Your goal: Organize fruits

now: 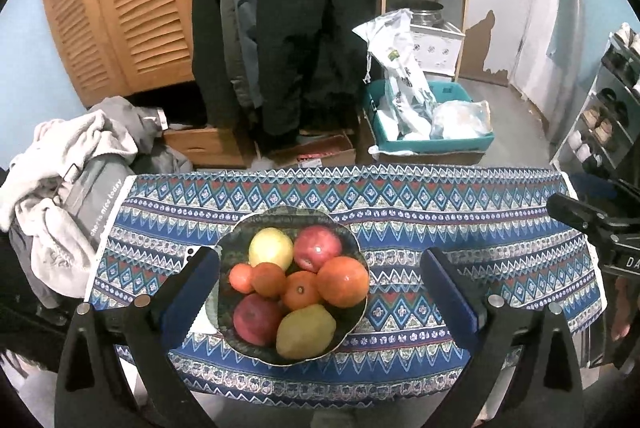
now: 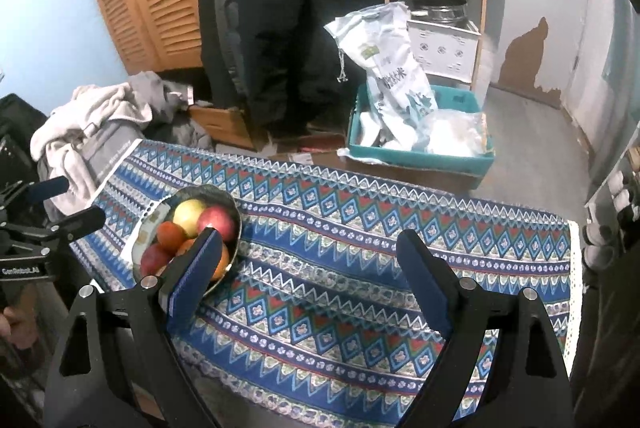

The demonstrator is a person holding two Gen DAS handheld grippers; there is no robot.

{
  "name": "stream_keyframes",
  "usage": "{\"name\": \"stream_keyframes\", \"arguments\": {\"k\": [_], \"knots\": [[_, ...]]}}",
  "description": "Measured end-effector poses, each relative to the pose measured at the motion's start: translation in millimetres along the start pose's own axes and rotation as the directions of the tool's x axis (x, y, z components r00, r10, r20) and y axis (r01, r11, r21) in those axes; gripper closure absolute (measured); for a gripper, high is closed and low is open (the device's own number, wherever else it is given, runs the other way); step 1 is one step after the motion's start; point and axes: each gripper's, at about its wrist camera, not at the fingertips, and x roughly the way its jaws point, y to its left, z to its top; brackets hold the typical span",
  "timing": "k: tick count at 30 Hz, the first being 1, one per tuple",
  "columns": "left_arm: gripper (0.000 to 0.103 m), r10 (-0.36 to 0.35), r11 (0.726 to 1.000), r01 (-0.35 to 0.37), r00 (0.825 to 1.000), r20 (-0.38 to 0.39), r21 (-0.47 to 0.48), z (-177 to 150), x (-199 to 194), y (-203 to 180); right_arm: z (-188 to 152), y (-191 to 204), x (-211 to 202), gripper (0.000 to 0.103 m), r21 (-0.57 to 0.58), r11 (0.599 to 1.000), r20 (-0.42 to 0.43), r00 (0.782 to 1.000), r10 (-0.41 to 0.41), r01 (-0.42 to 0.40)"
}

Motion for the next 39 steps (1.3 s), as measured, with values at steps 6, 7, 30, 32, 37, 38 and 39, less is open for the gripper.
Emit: {"name": "stream_keyframes", "arguments": {"k": [6,7,30,32,37,38,39], "knots": [[0.002,-0.011,1.000,0.011,1.000,-0.014,-0.001,-1.1,1.7,-0.7,-0.4,1.4,-0.6,0.015,-0.002,1.000,-0.002,1.000,0.000,0.000],[0.002,-0.012,1.000,0.012,1.000,-0.016,-0.001,-1.7,1.5,-0.3,-0.5,1.5,-0.8,0.015,-0.003,1.000,-0.003,1.000,-0.001,0.001],[0.002,-0.002,1.000,0.002,1.000,-0.018,0.011,-3.3,1.8,-4.1,-2.2,5.5,0.8,0.015,-0.019,1.000,-0.012,1.000,0.002,-0.002],[0.002,-0.003,1.000,0.003,1.000,-0.019,0.011,-3.2,1.7,-3.4,-2.3,5.6,0.8,0.015,-0.020,1.000,-0.011,1.000,0.002,-0.002],[0.002,0.003,1.000,-0.003,1.000,-0.017,0.023,-3.8,1.2,-5.3,-2.2,5.5,1.1,0.015,-0.021,1.000,-0.011,1.000,0.000,0.000],[0.002,0.003,1.000,-0.003,1.000,-0.016,0.025,-3.8,1.3,-5.6,-2.3,5.5,1.1,0.015,-0.022,1.000,-0.012,1.000,-0.001,0.000],[0.002,0.005,1.000,-0.004,1.000,-0.016,0.027,-3.9,1.5,-6.0,-2.5,5.5,1.3,0.015,-0.022,1.000,-0.013,1.000,0.000,0.000]]}}
